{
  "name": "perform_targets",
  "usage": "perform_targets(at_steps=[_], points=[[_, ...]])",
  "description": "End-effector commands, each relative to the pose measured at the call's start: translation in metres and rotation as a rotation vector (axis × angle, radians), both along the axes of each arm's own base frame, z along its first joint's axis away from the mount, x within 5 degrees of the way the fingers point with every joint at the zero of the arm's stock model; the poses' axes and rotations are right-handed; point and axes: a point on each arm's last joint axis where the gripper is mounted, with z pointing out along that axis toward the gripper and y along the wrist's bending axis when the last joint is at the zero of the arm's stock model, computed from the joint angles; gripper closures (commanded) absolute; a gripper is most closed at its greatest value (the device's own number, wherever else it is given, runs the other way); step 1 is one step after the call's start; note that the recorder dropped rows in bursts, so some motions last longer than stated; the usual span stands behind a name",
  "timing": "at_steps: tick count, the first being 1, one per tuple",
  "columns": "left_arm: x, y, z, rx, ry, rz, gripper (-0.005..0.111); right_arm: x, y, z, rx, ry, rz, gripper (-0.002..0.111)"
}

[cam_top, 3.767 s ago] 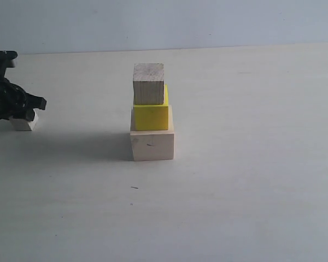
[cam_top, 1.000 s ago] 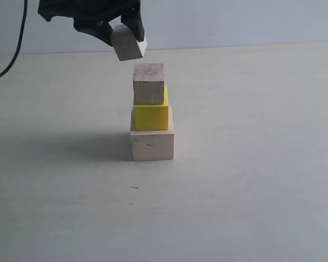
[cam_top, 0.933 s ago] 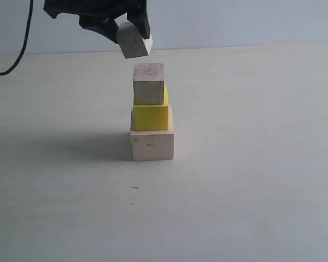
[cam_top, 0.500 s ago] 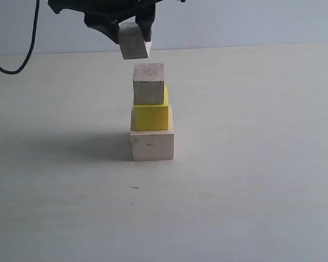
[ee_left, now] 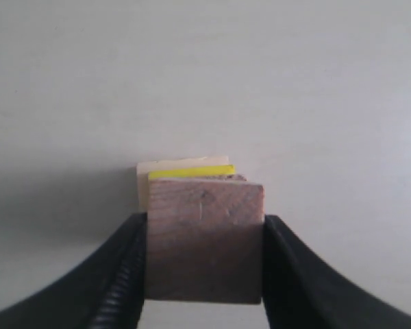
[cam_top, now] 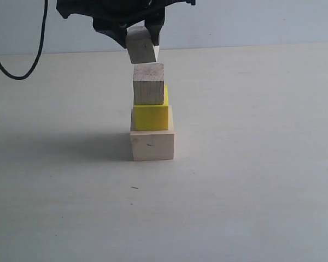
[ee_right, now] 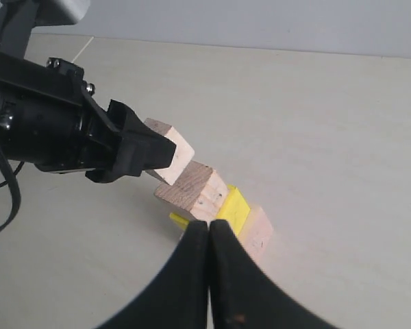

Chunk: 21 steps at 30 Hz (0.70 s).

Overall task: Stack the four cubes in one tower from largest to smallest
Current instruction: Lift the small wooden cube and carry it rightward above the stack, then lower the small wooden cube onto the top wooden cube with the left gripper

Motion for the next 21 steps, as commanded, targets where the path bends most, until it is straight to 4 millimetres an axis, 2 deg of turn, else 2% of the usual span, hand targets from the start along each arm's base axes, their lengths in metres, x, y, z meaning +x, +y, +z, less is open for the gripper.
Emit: perform_targets(at_steps=[1, 21], points=[[0.0003, -0.0071, -0.0055, 0.009, 0.001, -0.006, 0.107, -0.0005, -0.0008, -0.0009, -0.004, -0.005, 0.001, 0.108], [-0.0018, -0.0153, -0.0136, 0.030, 0.008, -0.025, 0.107, -0.0008, -0.0007, -0.0011, -0.005, -0.002, 0.003, 0.108]])
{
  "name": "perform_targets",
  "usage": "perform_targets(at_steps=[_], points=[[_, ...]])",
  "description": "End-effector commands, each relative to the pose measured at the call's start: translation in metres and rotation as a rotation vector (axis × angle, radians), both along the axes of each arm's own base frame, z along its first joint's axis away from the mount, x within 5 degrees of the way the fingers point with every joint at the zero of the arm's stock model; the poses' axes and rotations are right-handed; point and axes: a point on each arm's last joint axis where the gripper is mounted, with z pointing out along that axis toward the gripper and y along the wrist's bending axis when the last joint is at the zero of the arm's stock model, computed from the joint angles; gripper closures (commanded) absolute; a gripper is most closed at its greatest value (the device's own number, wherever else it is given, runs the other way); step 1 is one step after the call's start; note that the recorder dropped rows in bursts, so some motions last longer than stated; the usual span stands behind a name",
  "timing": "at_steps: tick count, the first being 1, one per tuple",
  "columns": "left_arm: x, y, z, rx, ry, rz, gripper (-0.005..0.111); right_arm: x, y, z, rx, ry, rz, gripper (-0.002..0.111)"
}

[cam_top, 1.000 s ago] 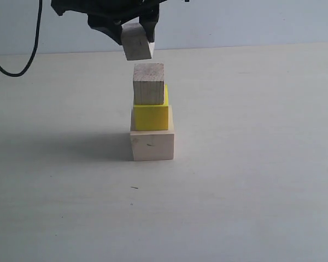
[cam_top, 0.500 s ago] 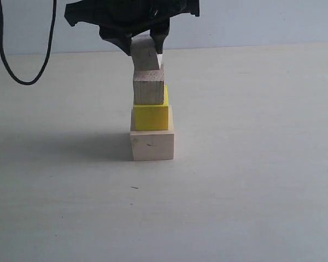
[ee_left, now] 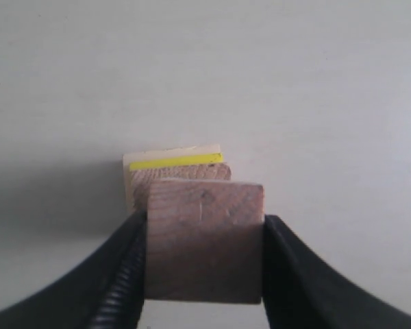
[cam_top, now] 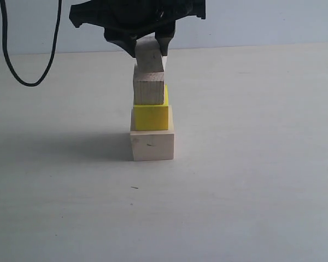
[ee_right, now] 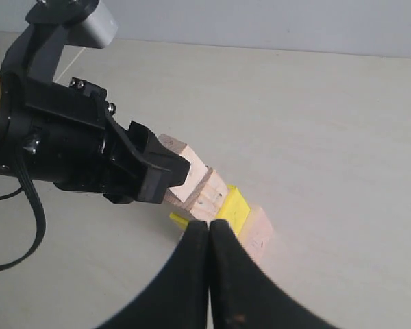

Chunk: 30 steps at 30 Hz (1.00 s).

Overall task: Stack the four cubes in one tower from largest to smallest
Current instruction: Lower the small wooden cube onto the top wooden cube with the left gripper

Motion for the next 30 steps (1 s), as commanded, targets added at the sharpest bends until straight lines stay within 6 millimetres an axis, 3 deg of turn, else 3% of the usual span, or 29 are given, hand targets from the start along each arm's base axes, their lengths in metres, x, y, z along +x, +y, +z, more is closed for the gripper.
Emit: perform_targets(at_steps=[1, 30], points=[[0.001, -0.002, -0.003, 0.011, -0.008, 0.005, 0.107, -0.001, -0.001, -0.001, -0.005, -0.002, 0.003, 0.108], [-0.006, -0.011, -0.003, 0.027, -0.047, 0.046, 0.107, -0.005, 0.007, -0.002, -0.025, -0.004, 0.044, 0.108]])
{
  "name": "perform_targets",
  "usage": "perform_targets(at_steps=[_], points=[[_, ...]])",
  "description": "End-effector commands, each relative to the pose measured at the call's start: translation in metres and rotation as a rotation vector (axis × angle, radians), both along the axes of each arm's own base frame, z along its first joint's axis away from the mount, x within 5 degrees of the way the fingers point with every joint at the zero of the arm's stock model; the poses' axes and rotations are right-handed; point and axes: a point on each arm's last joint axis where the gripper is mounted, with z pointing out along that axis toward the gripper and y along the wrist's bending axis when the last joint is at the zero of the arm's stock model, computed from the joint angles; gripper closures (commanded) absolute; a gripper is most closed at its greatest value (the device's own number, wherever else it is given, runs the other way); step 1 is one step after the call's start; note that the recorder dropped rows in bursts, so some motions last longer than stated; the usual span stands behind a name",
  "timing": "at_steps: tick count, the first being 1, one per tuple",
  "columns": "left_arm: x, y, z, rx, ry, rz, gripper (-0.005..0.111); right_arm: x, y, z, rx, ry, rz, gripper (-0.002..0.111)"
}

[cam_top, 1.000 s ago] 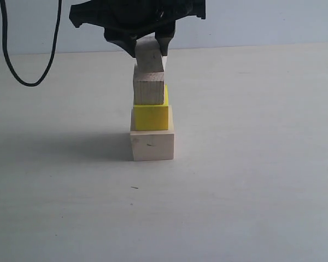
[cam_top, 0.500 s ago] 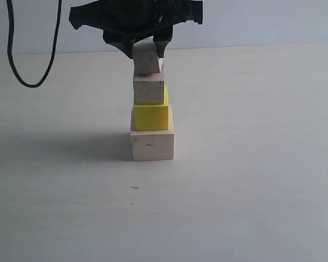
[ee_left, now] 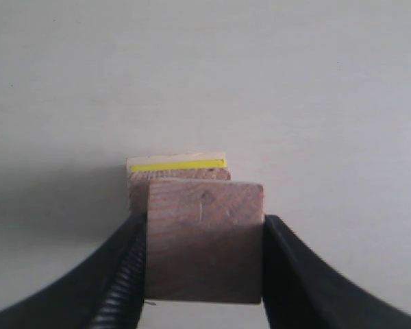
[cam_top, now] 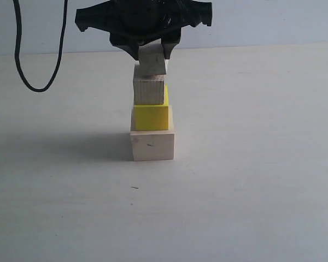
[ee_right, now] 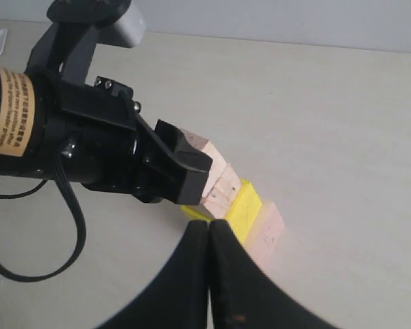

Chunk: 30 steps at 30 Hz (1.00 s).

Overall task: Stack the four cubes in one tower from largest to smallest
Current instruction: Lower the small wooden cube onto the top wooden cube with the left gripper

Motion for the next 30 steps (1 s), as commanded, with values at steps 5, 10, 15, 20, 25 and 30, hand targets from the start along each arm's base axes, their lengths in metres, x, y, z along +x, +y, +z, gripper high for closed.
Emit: perform_targets(at_steps=[5, 10, 15, 20, 25, 30], points=[[-0.0005, -0.0009, 0.0028, -0.005, -0.015, 0.006, 0.107, 0.0021, -0.0022, -0.0013, -0.036, -0.032, -0.029, 0.108], [-0.0005, -0.0009, 0.0028, -0.005, -0.015, 0.006, 0.107, 0.0019, -0.0028, -0.0022, -0.050, -0.030, -0.026, 0.108], [-0.0004, -0.0008, 0.0028, -0.003, -0.017, 0.004, 0.107, 0.0010, -0.0026, -0.0029, -0.052, -0.019, -0.020, 0.108], [-0.0004, -0.0008, 0.0028, -0.001, -0.018, 0.000, 0.107, -0.0014, -0.0021, -0.0046, -0.060, 0.006, 0.000, 0.108], [-0.0008, -0.0012, 0.0027, 0.001, -0.014, -0.015, 0.107, -0.0015, -0.0020, -0.0047, -0.061, 0.008, 0.001, 0.108], [-0.0008, -0.0012, 0.0027, -0.012, -0.010, 0.013, 0.107, -0.0022, -0.0019, -0.0052, -0.063, 0.014, 0.006, 0.108]])
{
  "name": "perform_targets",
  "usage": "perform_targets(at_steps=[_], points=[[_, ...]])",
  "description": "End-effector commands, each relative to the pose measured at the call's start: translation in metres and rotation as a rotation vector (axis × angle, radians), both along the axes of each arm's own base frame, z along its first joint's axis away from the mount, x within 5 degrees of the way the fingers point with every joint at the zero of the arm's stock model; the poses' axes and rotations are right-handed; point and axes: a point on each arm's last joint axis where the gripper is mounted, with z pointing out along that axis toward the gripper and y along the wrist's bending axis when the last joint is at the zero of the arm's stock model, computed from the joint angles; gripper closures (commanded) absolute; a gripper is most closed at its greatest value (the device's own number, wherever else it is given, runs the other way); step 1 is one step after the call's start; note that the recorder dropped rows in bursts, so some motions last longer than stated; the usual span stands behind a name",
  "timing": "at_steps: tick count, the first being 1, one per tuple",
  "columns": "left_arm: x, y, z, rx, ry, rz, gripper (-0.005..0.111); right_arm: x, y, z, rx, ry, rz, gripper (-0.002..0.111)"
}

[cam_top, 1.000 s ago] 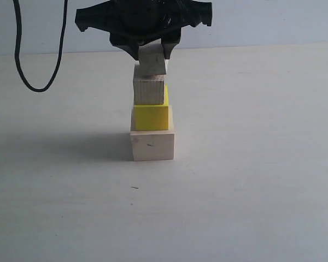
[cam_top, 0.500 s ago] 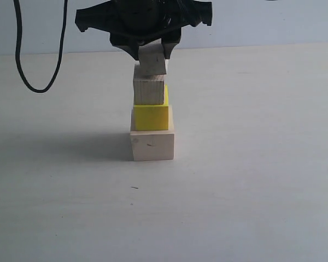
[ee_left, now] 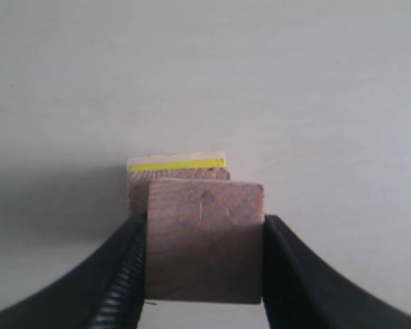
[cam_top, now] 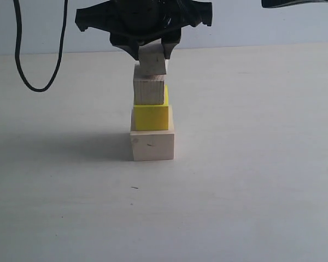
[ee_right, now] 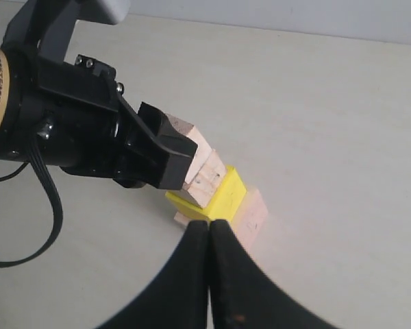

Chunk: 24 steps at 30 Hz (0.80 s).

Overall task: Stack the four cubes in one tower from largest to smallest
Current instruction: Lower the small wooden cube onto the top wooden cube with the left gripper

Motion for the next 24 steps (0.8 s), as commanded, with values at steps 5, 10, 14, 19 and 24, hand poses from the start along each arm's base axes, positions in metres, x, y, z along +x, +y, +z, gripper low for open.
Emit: perform_targets(at_steps=[5, 10, 14, 19, 24], points=[[-0.001, -0.001, 0.003, -0.016, -0.008, 0.019, 0.107, -0.003, 0.002, -0.001, 0.022, 0.021, 0.011, 0.108], [-0.001, -0.001, 0.003, -0.014, -0.009, 0.016, 0.107, -0.006, 0.010, -0.001, 0.028, 0.030, 0.052, 0.108], [-0.001, -0.001, 0.003, -0.009, -0.012, 0.001, 0.107, -0.008, 0.018, -0.003, 0.019, 0.036, 0.090, 0.108], [-0.001, -0.001, 0.003, -0.007, -0.012, -0.004, 0.107, -0.008, 0.019, -0.004, 0.007, 0.031, 0.096, 0.108], [-0.001, -0.001, 0.004, -0.001, -0.019, -0.003, 0.107, -0.008, 0.019, -0.004, 0.007, 0.031, 0.096, 0.108]])
